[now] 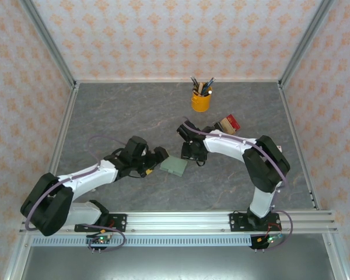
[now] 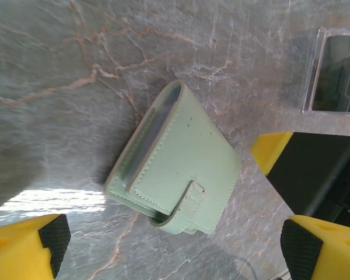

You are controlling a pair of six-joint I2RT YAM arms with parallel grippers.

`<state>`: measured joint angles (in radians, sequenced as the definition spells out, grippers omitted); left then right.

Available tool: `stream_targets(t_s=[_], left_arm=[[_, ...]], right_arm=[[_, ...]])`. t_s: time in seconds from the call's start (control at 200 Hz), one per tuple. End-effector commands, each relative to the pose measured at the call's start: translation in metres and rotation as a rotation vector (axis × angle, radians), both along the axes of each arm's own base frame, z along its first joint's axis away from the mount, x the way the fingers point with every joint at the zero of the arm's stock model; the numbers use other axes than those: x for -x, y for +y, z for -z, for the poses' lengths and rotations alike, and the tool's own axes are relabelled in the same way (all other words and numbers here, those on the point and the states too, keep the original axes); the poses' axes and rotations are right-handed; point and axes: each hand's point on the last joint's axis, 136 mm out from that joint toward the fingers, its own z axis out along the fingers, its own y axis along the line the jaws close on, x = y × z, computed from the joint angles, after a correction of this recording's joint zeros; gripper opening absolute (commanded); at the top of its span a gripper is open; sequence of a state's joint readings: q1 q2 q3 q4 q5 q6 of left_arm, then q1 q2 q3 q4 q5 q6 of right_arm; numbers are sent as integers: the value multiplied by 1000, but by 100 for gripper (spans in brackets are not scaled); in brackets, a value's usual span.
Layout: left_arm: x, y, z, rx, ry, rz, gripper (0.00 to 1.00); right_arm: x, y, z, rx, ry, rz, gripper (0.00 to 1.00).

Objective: Take the credit cards out of the card holder

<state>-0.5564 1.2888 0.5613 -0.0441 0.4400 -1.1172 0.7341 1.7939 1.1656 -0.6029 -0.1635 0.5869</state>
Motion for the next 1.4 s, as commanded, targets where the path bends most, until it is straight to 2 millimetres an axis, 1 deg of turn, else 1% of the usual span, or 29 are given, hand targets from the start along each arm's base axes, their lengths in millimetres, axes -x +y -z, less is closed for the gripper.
stream_targets(t_s=[0.0,0.05,0.145,0.245,0.39,0.465,0.616,0.811,0.951,1.036,1.136,1.211,1.251,1.346,1.396], left_arm=[[-3,-16,2,54,8,-6,94],[-3,-19,7,47,22,-2,93],[-3,-21,16,30,42,-5,86],[-4,-25,21,37,52,-6,80],[-4,-26,29,32,78,-21,76],[-5,-27,33,45,85,-31,72],[-8,-29,31,65,75,-41,66],[-16,-38,21,106,32,-25,57],[-16,-39,22,120,24,-28,48],[-17,-38,21,115,16,-28,40],[-17,-35,19,89,8,-20,30],[-15,-29,19,36,5,-4,20],[-14,-25,18,-2,6,6,17],[-9,-13,14,-104,6,36,16],[-8,-4,7,-178,-2,61,15]], right_arm=[[0,-8,2,55,7,-11,50],[3,-9,5,56,17,-15,51],[8,-8,10,47,38,-24,50],[14,-9,13,38,55,-28,50],[21,-1,18,1,81,-44,50],[24,2,20,-10,93,-58,50],[31,12,20,-47,113,-82,50],[38,30,19,-138,134,-116,50],[37,38,9,-194,113,-126,50],[36,41,2,-228,102,-128,50],[32,35,-8,-233,69,-111,51],[25,24,-18,-223,20,-86,52],[20,15,-26,-208,-19,-68,53],[8,-10,-43,-130,-129,-41,55],[2,-20,-53,-90,-189,-48,58]])
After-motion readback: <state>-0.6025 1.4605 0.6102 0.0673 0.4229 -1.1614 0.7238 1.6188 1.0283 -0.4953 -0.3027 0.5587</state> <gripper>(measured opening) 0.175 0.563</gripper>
